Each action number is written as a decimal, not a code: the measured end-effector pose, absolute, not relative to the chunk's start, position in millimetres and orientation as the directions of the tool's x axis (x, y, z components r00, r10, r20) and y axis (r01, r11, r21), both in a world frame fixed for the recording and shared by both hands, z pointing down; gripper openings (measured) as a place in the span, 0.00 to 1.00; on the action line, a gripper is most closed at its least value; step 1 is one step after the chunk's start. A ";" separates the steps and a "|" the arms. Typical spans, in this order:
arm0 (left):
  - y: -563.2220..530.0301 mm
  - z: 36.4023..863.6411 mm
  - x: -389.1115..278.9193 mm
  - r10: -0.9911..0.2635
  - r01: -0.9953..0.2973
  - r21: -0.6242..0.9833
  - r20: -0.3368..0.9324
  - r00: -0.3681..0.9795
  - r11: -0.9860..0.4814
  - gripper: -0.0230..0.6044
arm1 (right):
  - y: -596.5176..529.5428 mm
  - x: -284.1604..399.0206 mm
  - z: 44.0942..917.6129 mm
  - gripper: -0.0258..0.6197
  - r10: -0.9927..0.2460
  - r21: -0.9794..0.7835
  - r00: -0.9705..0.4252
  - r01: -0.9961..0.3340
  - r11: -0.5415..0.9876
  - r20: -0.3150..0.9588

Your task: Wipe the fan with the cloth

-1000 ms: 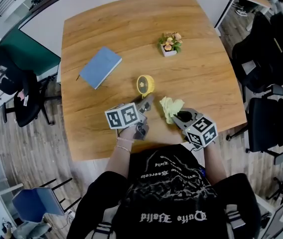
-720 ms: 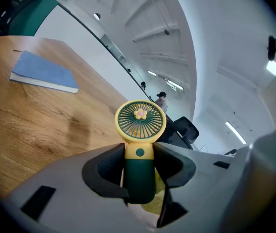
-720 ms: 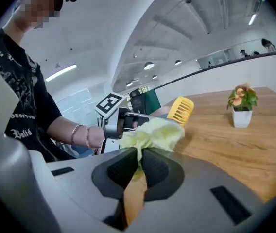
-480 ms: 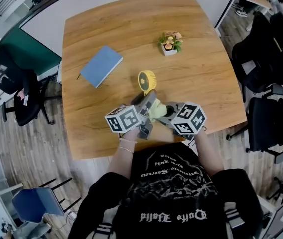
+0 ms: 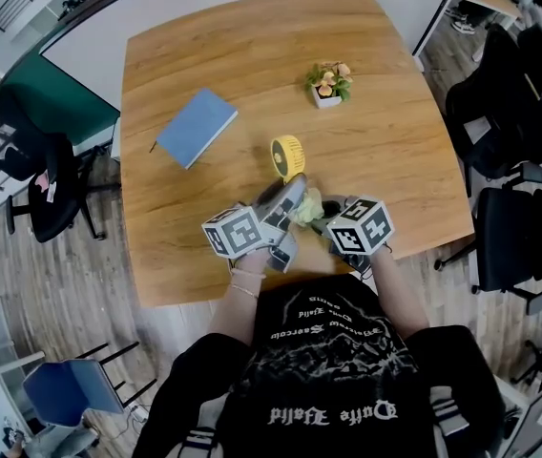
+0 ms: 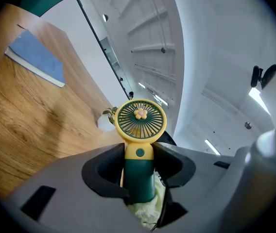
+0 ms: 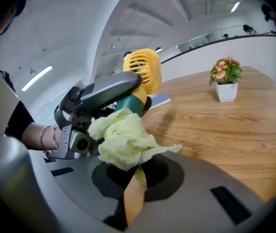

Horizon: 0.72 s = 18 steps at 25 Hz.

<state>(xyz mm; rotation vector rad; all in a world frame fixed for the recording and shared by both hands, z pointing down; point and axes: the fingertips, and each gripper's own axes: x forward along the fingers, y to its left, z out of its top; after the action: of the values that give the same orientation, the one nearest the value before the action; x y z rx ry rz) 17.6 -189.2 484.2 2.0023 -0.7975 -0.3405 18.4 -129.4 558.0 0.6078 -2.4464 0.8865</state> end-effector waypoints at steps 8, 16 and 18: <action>-181.2 483.9 28.3 -0.606 -0.389 0.834 0.085 0.791 -0.391 0.35 | -159.3 40.1 535.3 0.09 -0.420 -0.526 -0.789 -0.613 0.589 0.448; -179.9 470.8 34.6 -0.571 -0.251 0.883 -0.023 0.821 -0.398 0.35 | -183.2 60.6 497.3 0.09 -0.588 -0.612 -0.770 -0.594 0.522 0.246; -176.8 472.0 37.0 -0.552 -0.259 0.876 -0.010 0.834 -0.407 0.35 | -187.6 67.1 488.8 0.09 -0.610 -0.607 -0.763 -0.593 0.528 0.215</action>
<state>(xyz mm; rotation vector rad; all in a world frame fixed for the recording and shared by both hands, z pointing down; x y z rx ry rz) 37.0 -176.8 472.0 2.0074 -0.5982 -0.3673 67.1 -187.6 488.8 1.0893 -2.7675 1.0849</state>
